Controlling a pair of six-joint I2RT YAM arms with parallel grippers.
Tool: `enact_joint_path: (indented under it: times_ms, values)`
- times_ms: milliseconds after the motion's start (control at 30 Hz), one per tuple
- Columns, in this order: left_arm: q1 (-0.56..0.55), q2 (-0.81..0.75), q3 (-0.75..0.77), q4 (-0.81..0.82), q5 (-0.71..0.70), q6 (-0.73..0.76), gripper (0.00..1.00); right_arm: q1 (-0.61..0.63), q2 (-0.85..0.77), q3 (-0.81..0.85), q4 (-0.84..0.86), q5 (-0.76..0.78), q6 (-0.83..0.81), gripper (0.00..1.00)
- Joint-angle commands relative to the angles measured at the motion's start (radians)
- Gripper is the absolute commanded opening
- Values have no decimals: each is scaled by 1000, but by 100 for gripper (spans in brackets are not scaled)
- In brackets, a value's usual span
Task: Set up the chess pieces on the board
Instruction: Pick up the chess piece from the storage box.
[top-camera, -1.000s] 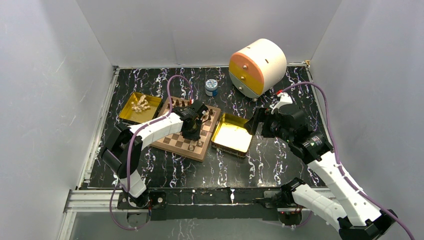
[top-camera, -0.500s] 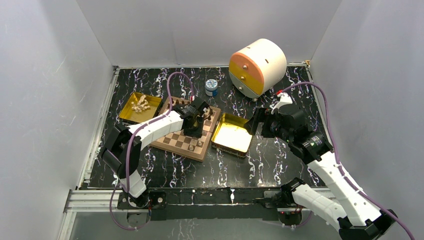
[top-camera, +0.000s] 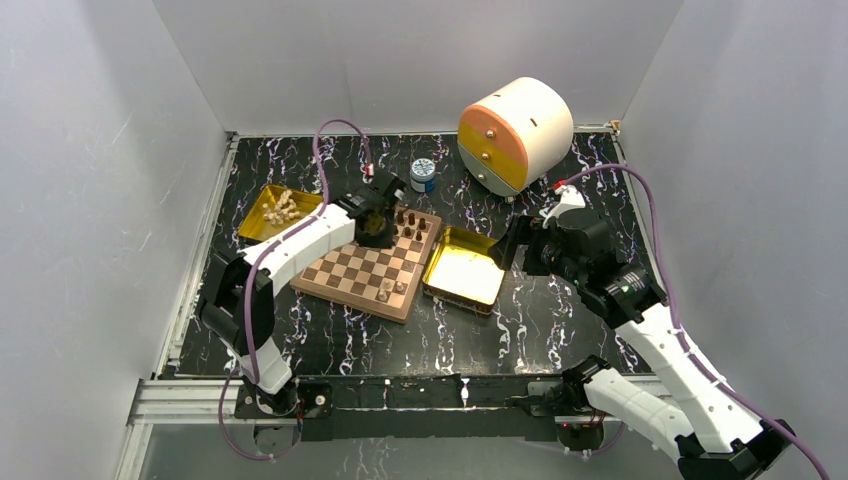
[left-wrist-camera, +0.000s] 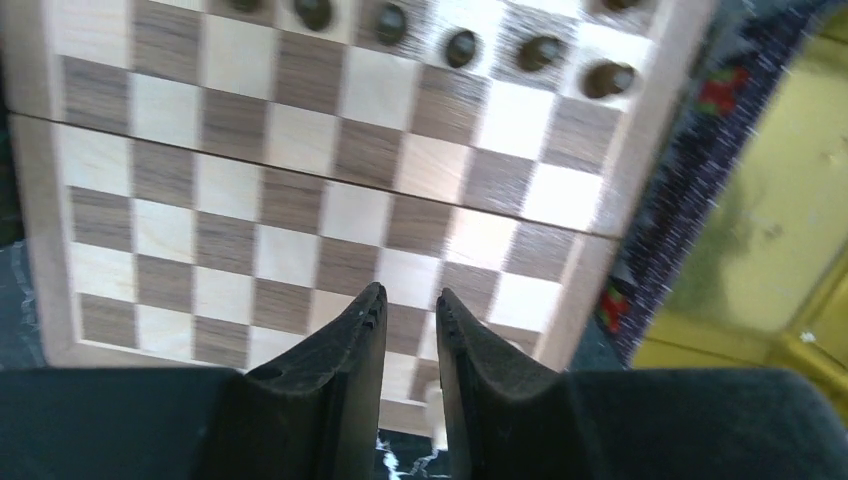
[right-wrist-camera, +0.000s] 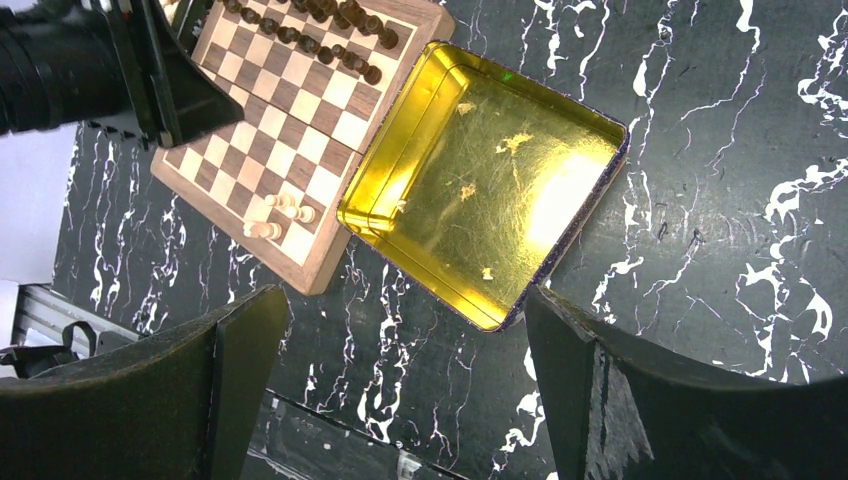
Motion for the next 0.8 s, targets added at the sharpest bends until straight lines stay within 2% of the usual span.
enact_joint_path:
  times_ms: [0, 233, 400, 767]
  values:
    - [143, -65, 41, -32, -44, 44, 23, -4, -36, 4, 47, -1, -4, 99]
    - [370, -75, 69, -14, -59, 128, 22, -4, -36, 0, 47, -13, -4, 99]
    - [510, -52, 68, 25, -44, 131, 21, -4, -29, 3, 55, -20, -6, 99]
    - [716, 68, 64, 187, -13, 89, 22, -3, -18, -3, 60, -24, -4, 99]
